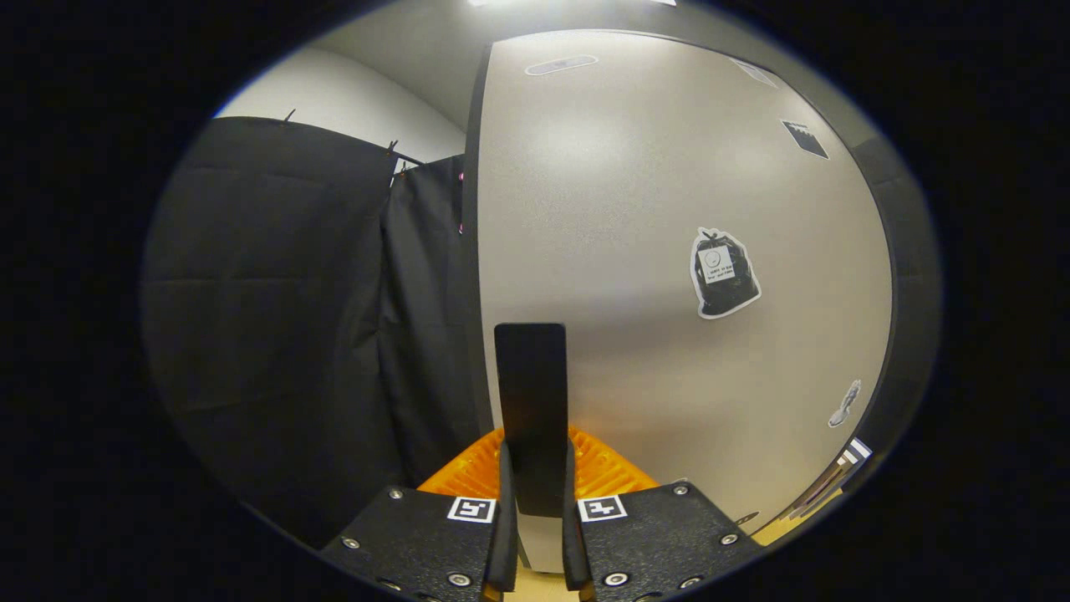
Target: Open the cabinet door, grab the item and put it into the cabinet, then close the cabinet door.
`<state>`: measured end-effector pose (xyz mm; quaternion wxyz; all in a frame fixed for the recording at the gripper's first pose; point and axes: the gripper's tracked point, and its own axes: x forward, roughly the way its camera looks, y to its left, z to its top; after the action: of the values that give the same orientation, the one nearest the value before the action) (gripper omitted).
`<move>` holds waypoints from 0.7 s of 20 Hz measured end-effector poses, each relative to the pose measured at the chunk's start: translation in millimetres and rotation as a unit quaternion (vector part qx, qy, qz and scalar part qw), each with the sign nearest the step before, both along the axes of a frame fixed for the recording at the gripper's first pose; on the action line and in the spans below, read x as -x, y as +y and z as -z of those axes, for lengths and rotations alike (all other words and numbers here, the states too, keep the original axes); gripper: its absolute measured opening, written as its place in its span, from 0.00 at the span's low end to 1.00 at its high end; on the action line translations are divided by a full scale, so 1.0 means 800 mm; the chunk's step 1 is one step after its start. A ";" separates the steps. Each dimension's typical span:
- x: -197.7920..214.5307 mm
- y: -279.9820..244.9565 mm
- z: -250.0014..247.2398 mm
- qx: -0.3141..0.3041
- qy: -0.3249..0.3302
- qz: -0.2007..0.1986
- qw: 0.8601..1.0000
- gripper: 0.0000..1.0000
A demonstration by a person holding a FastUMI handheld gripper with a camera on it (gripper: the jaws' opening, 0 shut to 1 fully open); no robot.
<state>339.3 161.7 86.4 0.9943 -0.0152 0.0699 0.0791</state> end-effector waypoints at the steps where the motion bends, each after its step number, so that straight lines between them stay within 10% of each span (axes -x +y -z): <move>1: 0.007 0.002 -0.001 0.000 0.002 -0.007 1.000 0.22; 14: 0.066 -0.015 -0.010 -0.011 0.011 -0.066 0.998 0.22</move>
<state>286.4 149.6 94.3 0.9861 -0.0082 0.0790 0.1457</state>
